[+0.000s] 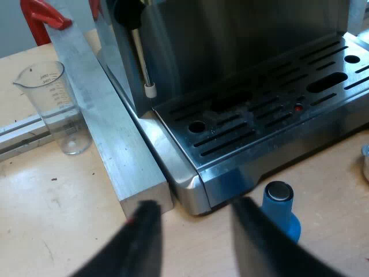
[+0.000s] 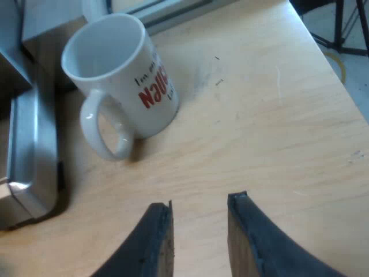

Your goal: Put the handle in the coffee machine

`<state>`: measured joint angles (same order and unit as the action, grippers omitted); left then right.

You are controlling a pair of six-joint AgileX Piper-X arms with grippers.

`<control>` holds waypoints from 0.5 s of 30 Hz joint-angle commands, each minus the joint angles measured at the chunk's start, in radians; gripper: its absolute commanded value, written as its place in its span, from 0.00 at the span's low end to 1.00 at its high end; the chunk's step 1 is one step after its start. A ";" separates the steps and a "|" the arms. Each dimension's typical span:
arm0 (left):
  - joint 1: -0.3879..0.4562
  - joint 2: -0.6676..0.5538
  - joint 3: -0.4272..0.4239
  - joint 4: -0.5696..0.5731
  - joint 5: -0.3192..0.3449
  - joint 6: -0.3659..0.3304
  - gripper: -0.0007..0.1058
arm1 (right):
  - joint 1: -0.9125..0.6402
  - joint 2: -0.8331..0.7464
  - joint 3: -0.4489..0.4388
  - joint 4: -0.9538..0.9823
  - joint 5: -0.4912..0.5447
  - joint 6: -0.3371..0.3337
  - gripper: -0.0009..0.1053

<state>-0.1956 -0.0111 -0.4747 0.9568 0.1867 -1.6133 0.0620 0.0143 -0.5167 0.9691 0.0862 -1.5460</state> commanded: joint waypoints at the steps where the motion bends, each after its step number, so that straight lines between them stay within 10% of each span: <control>1: -0.002 -0.129 0.000 -0.017 -0.003 0.003 0.49 | -0.006 -0.005 -0.047 0.001 -0.039 -0.041 0.27; 6: -0.002 -0.112 -0.010 0.002 0.068 0.003 0.48 | -0.006 0.001 -0.116 0.023 -0.069 -0.120 0.53; 15: -0.002 0.000 -0.059 0.038 0.208 0.003 0.49 | -0.006 0.126 -0.242 0.167 -0.182 -0.215 0.54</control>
<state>-0.1956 -0.0111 -0.5253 0.9958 0.3803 -1.6133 0.0620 0.1357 -0.7462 1.1254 -0.0807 -1.7444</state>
